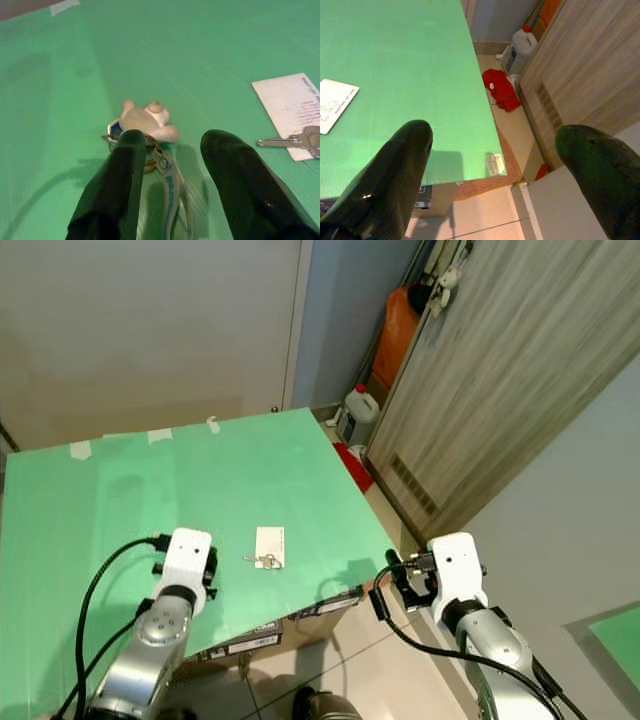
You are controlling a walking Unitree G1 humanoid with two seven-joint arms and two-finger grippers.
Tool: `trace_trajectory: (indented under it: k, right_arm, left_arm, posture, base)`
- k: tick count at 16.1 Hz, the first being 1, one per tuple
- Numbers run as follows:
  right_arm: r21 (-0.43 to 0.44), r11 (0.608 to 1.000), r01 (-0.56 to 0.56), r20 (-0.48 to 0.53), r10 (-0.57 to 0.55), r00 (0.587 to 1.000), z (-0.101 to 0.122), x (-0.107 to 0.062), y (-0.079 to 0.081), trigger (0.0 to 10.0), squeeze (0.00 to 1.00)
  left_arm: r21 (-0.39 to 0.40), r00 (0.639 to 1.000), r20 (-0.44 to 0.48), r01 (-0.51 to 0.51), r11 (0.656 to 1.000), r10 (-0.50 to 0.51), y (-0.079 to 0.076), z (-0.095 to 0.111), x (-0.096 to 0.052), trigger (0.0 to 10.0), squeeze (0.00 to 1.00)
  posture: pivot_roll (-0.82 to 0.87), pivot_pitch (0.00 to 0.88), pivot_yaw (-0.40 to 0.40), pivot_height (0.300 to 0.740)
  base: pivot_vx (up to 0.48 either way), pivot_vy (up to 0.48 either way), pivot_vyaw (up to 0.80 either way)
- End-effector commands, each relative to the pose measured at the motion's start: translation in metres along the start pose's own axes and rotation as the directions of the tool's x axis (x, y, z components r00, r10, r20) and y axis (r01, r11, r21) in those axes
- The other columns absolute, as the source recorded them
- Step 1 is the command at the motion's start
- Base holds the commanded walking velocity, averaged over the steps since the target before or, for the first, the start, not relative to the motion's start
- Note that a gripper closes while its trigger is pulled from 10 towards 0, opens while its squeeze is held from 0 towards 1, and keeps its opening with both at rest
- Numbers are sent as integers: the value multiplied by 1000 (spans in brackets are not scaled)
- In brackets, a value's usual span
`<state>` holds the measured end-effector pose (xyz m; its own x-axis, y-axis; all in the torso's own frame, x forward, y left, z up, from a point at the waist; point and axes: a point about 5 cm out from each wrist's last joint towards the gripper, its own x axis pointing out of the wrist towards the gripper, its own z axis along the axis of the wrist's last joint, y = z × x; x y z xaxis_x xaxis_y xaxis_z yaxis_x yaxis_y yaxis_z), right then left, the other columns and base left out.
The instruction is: Hang keys on a hook
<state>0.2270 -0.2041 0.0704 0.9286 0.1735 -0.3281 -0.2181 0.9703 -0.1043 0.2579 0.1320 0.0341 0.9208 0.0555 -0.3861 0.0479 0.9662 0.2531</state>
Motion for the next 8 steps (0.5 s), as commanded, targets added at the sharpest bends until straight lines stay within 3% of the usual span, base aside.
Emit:
trace_trajectory:
  k: [1, 2, 3, 8]
  right_arm:
    - [-6, 1000, 6, 8, -6, 1000, 2, -1, -2, 10000, 0]
    - [-5, 1000, 2, 7, -2, 1000, 2, 0, -1, 10000, 0]
    - [-6, 1000, -4, 6, 4, 1000, 1, 0, 0, 10000, 0]
    - [-14, 1000, -8, -3, 8, 1000, 1, -1, -3, 10000, 0]
  left_arm:
    - [-6, 1000, -3, 24, 1000, -24, -9, 1, -4, 10000, 1000]
    - [-11, 999, -23, 34, 999, -34, -11, -1, -4, 10000, 1000]
    - [3, 999, -37, 24, 1000, -24, -11, -2, -6, 10000, 0]
    - [9, 997, -72, -14, 1000, 15, -7, -6, -4, 10000, 0]
  posture:
    - [-149, 90, -158, 740]
    - [-149, 90, -158, 740]
    - [-147, 92, -162, 740]
    - [-155, 97, -176, 740]
  base:
    - [0, 0, 0]
    - [0, 0, 0]
    - [0, 0, 0]
    - [0, 0, 0]
